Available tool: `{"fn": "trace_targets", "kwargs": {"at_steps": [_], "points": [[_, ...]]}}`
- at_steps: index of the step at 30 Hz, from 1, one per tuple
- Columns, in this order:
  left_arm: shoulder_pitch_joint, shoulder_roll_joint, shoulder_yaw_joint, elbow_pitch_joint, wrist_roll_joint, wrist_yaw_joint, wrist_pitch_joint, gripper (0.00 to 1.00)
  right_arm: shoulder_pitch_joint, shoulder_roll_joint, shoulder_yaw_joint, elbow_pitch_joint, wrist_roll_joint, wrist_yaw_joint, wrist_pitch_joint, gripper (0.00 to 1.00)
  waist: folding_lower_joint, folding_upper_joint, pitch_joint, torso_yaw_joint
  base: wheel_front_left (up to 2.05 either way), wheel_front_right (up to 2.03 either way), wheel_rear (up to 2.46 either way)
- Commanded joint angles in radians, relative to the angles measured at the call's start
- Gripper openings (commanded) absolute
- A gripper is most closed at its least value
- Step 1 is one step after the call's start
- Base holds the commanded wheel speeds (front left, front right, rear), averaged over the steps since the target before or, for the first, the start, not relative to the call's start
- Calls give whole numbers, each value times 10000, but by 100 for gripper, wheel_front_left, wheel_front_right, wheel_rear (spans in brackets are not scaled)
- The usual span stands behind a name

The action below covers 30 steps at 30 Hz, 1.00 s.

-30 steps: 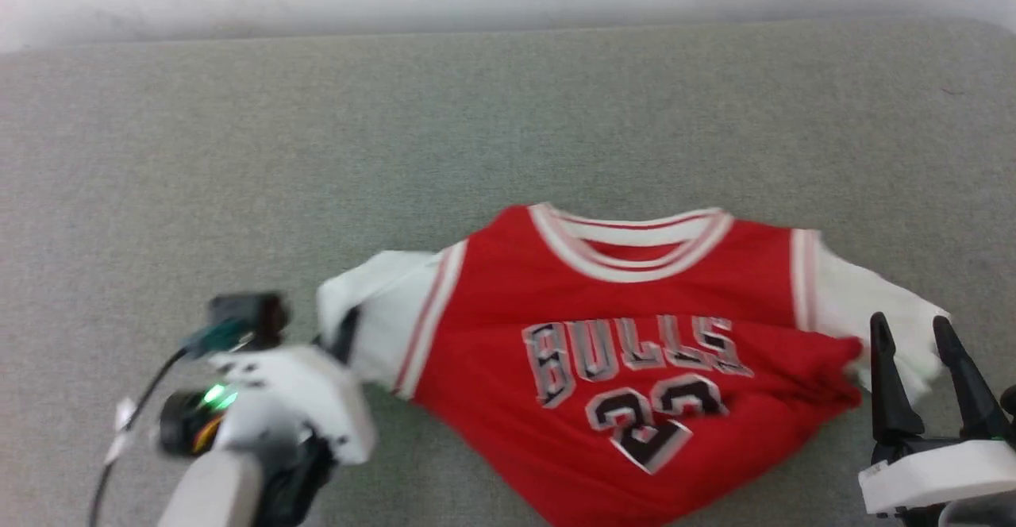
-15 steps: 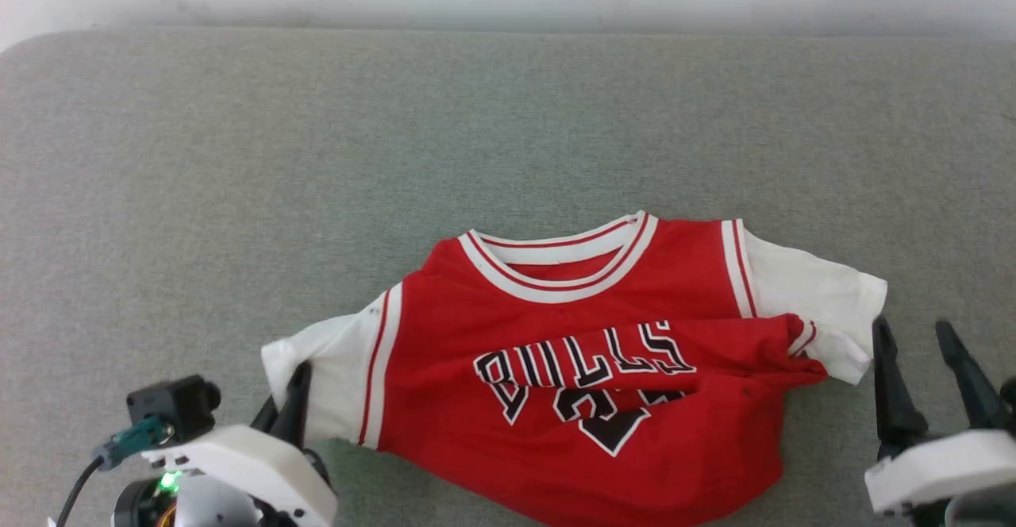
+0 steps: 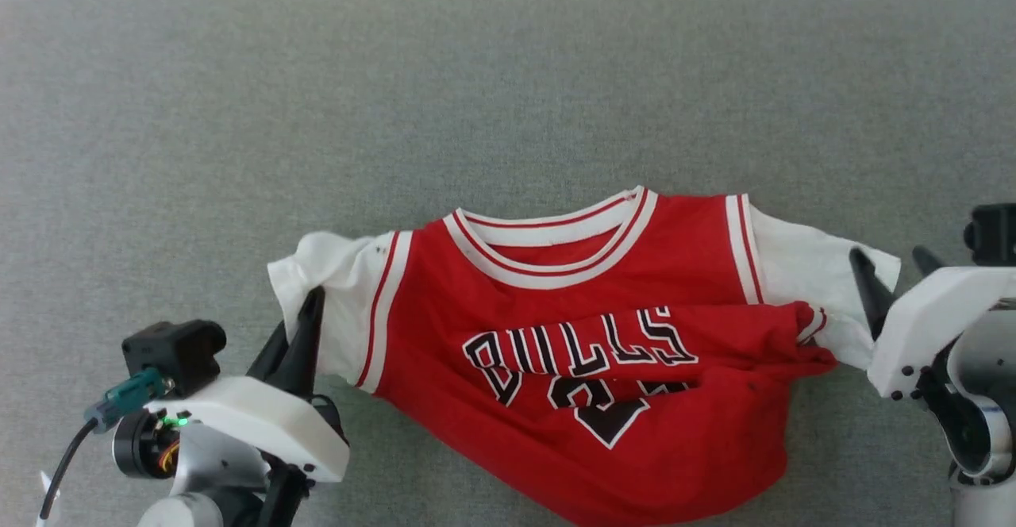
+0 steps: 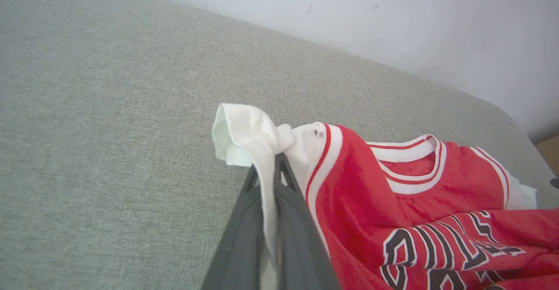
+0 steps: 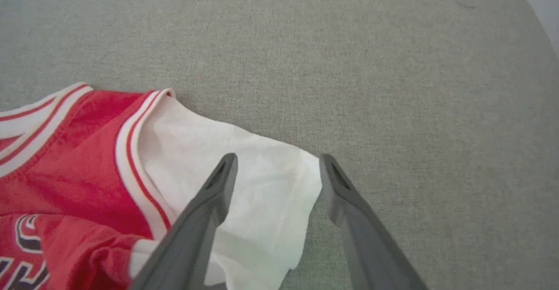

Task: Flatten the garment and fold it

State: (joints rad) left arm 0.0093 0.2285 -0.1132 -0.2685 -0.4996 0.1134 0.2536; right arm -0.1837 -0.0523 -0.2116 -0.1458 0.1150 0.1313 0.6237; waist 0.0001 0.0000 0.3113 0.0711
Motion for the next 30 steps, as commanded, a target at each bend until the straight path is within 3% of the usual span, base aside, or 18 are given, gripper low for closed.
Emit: {"fn": "trace_targets", "kwargs": {"at_steps": [1,7,18,19,20,21,25,30], "points": [[-178,32,-67,-76,68,-112,-76,0,-196,-35,2,78,-15,-6,713,100,-1,0,383,-35,0,0,0],[-372,-1,-272,-43,8,-265,-80,0,-360,-454,-273,128,-268,-6,2105,100,-1,0,785,203,0,0,0],[-509,84,-285,132,-77,-346,-135,0,-274,-305,-386,912,295,-6,1875,100,-1,0,1111,524,0,0,0],[-525,101,-286,146,-73,-347,-127,0,-286,-284,-382,1026,350,-6,1866,79,-1,0,1115,528,0,0,0],[-547,109,-287,157,-73,-342,-119,0,-298,-262,-385,1115,386,-6,1861,29,-1,0,1104,531,0,0,0],[-565,111,-285,167,-76,-330,-111,0,-316,-225,-422,1178,429,-6,1874,0,-1,0,1075,526,0,0,0],[-575,162,-248,170,-67,-292,-113,0,-421,-123,-439,1069,495,-6,1601,0,-1,0,771,407,0,0,0],[-632,215,-223,175,-11,-277,-217,0,-601,-73,-472,681,408,-6,459,0,-1,0,119,193,0,0,0]]}}
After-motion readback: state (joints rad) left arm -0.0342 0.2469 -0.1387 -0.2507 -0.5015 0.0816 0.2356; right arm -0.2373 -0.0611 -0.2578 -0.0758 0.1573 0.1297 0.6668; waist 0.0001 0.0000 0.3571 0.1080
